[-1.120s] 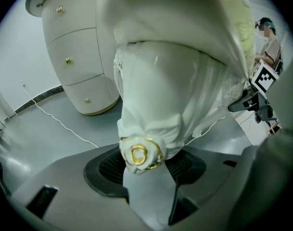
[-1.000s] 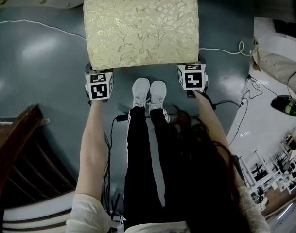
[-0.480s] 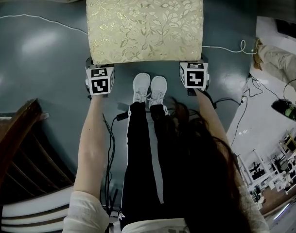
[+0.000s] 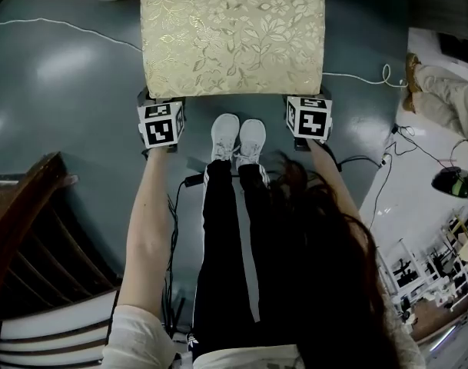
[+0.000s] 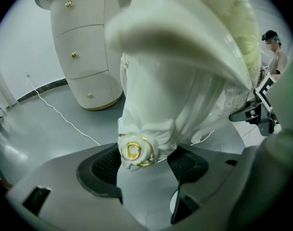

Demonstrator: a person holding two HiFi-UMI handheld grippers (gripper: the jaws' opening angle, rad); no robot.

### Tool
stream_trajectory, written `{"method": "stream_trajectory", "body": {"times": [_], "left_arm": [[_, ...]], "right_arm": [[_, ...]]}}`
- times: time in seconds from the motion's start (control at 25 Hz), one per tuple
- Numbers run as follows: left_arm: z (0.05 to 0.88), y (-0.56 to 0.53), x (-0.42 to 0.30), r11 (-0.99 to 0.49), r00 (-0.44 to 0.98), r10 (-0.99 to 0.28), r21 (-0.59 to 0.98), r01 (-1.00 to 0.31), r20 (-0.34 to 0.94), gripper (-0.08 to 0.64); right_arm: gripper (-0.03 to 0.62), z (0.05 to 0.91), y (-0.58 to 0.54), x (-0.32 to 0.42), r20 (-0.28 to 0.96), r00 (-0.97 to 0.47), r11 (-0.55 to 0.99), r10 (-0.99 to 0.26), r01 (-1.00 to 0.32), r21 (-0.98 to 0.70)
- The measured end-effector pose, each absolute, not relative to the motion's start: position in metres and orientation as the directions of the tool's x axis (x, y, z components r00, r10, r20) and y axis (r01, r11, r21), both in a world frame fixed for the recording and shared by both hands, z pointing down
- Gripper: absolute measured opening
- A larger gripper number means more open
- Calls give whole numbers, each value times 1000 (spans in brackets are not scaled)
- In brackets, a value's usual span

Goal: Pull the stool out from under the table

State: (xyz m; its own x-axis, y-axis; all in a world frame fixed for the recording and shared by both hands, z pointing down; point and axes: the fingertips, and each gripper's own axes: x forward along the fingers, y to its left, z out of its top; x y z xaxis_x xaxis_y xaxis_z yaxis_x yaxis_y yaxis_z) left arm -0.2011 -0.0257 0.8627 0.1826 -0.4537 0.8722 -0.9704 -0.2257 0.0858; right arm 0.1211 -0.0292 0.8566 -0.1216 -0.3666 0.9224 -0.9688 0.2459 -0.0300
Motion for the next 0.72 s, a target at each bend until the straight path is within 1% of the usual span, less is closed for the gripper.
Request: {"method": "stream_trajectory", "body": {"times": [0.08, 0.4, 0.56, 0.72], "left_arm": [[860, -24, -200, -210, 180, -461, 91, -973, 869, 290], [844, -3, -200, -169, 169, -418, 106, -980, 893, 291], [826, 12, -194, -184, 183, -369, 121, -975, 911, 290], [787, 13, -194, -148, 178, -366, 131, -980, 913, 290]], "right_arm": [[301, 854, -30, 118, 919, -134, 250, -370, -967, -41], [305, 834, -20, 119, 931, -140, 276, -338, -960, -44], [305, 805, -11, 119, 930, -138, 254, -340, -966, -51], [305, 767, -9, 119, 931, -127, 211, -342, -976, -55]]}}
